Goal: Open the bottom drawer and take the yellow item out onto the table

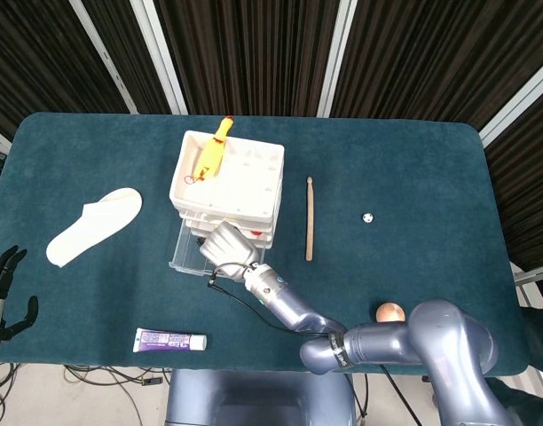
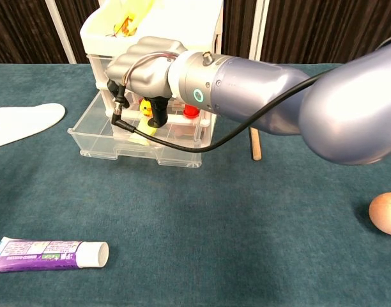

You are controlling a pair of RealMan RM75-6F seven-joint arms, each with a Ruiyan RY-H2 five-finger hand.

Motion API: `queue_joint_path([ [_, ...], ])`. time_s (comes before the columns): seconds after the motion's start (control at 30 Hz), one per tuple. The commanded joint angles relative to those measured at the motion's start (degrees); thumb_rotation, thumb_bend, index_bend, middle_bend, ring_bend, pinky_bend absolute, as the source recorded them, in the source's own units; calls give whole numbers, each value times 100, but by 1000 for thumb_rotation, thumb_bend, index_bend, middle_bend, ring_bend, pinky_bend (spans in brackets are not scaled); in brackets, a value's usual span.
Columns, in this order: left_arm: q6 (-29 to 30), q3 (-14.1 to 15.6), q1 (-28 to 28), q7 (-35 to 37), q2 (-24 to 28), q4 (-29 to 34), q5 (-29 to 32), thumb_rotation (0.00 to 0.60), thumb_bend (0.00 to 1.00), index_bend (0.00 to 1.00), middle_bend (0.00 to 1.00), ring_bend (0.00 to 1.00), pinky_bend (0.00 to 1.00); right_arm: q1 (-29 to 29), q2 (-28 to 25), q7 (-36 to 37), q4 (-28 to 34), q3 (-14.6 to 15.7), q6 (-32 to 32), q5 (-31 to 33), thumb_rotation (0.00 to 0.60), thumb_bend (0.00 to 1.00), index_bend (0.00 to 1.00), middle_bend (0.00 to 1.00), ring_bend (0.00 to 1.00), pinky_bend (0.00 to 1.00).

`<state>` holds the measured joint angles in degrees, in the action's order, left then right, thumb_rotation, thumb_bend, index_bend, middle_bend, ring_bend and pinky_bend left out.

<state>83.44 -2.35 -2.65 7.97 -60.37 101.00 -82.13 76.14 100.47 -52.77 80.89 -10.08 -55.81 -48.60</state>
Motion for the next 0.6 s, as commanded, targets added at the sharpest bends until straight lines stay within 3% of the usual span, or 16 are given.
queue_joint_path([
  [0.03,1,1,1,-1,-1,1,-1,600,514,26,0,0,0,14,16,-31,-63,-12,72,24,600,366,402,1000,1000,1000],
  [0.6,-4,0,-2,-18,-4,10,5,600,514,26,0,0,0,136,65,-24,-429,93,631,-180,600,313,403,1000,1000,1000],
])
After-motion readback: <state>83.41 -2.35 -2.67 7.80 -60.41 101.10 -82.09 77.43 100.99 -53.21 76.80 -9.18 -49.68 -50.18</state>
